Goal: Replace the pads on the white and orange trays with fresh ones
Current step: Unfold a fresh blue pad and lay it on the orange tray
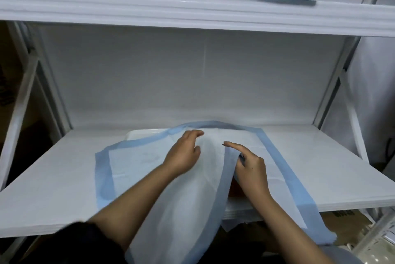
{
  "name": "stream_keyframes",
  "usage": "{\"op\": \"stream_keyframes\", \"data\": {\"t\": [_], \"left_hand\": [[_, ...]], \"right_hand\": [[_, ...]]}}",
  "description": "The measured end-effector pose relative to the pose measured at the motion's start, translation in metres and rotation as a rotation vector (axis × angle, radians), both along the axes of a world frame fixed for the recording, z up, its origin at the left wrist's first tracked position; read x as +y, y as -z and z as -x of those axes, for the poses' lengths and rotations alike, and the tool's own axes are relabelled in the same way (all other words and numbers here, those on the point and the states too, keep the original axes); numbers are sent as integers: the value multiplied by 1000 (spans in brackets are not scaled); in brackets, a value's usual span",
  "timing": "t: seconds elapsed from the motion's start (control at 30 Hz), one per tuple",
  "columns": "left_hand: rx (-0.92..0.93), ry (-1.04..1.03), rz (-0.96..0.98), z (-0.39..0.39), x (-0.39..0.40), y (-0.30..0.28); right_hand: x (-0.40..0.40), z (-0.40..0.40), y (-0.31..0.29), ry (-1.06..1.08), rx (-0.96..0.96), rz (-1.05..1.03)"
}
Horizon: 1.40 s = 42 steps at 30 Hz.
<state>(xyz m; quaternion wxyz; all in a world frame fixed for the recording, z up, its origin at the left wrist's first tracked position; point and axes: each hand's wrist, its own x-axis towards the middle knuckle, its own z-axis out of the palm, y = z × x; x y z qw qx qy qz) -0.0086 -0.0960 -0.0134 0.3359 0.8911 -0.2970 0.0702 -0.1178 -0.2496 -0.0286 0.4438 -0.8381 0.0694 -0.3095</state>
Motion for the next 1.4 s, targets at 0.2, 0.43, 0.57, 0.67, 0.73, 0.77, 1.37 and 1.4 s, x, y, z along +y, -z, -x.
{"op": "stream_keyframes", "data": {"t": [0.2,0.43,0.57,0.67,0.73,0.77,1.37,1.4], "left_hand": [[26,161,-387,-53,-31,-25],[-135,200,-482,-62,-66,-27],[-233,128,-426,-69,-49,-28],[-258,72,-291,-73,-24,-32],[-324,49,-206,-70,-9,-36],[-366,42,-168,-67,0,-38],[-938,-220,-198,-35,49,-97],[-954,-225,-195,-34,47,-100]], "right_hand": [[-17,12,-22,-70,-103,-36],[-45,34,-52,-143,-195,5],[-59,38,-61,-95,-234,-66],[-65,33,-64,-36,-295,-195],[-69,28,-67,-11,-335,-286],[-70,25,-69,-7,-348,-330],[-88,-26,-122,-134,-114,-638],[-91,-27,-124,-169,-101,-708]]}}
